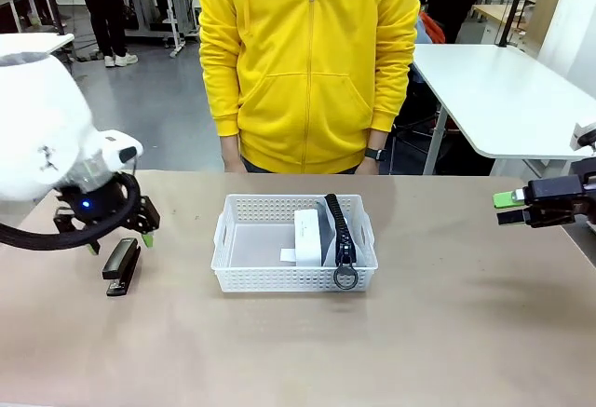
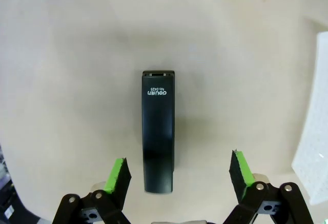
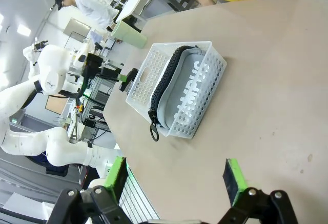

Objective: Efficiently arrange items inside the basket to fit them all.
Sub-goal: Pick up the Stapler and place it inside the Organizing basket.

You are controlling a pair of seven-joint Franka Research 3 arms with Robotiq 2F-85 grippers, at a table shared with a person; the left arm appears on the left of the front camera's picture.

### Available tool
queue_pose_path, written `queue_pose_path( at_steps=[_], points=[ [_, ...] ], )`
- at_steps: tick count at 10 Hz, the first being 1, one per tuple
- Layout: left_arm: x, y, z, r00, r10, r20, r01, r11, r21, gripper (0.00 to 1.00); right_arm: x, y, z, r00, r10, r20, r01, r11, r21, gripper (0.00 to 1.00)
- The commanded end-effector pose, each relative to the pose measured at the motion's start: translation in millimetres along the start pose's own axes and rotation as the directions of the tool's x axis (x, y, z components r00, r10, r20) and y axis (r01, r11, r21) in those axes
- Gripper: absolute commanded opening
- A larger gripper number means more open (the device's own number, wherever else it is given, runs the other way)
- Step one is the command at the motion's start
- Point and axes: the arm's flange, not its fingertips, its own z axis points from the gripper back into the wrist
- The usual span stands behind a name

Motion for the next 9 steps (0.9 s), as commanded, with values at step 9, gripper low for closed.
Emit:
queue_pose_path(
  at_steps=[9],
  points=[
    [0.4, 17.8, -49.9, 0.996, -0.002, -0.086, 0.01, 0.996, 0.093, 1.0, 0.4, 2.6, 1.0, 1.0, -0.016, -0.004, 0.016, 1.0, -0.006, 1.0]
  ],
)
